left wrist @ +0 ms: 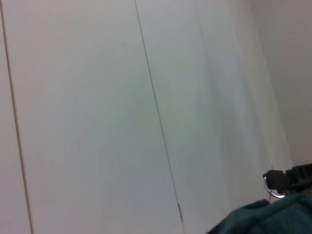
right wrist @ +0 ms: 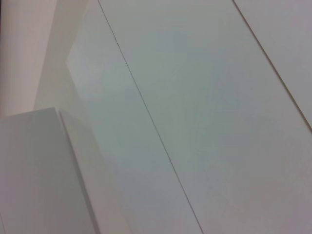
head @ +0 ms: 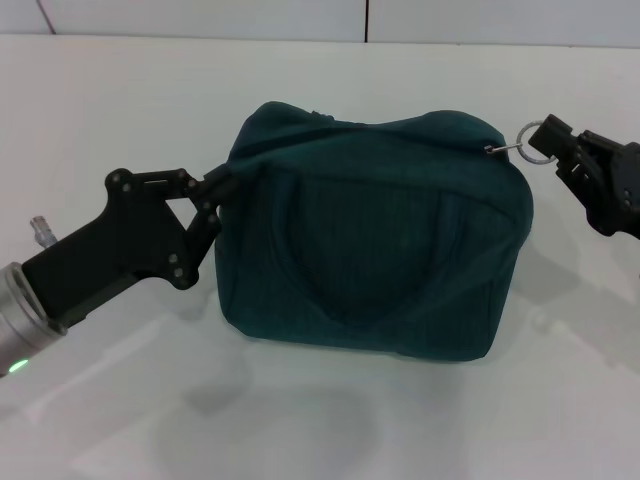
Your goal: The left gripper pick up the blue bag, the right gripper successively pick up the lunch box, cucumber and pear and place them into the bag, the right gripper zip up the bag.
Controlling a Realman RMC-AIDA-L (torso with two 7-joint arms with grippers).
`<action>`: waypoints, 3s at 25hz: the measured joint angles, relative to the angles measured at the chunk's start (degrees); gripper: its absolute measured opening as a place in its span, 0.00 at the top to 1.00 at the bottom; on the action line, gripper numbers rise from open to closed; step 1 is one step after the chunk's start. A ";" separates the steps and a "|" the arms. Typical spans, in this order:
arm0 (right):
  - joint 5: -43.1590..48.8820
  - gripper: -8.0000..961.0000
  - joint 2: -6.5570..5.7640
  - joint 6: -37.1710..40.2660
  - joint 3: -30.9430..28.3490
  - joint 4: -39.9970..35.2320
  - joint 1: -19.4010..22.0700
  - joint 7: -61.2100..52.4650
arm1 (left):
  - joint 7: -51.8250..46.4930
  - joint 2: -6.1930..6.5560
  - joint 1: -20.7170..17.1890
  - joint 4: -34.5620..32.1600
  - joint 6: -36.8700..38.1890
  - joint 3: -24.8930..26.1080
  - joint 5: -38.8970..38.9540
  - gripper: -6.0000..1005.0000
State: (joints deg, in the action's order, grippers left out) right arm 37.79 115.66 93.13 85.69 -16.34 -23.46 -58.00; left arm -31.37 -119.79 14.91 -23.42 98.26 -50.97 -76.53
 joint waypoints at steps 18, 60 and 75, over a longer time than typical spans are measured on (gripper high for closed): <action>0.11 0.98 0.09 -0.11 0.00 0.00 -0.28 0.26 | -10.00 0.52 2.85 -4.07 -2.87 0.18 -3.12 0.54; -0.04 0.98 -0.09 0.42 -2.14 1.16 1.38 0.40 | -8.20 0.18 -0.12 -4.12 -2.01 0.53 0.77 0.91; 0.62 0.98 -0.09 -0.29 -1.45 5.12 1.37 0.01 | -5.96 0.17 -0.95 -1.24 -1.92 0.52 4.60 0.96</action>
State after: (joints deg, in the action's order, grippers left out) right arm 38.41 115.57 92.84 84.24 -11.22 -22.09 -57.99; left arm -37.33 -119.62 13.96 -24.67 96.34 -50.45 -71.93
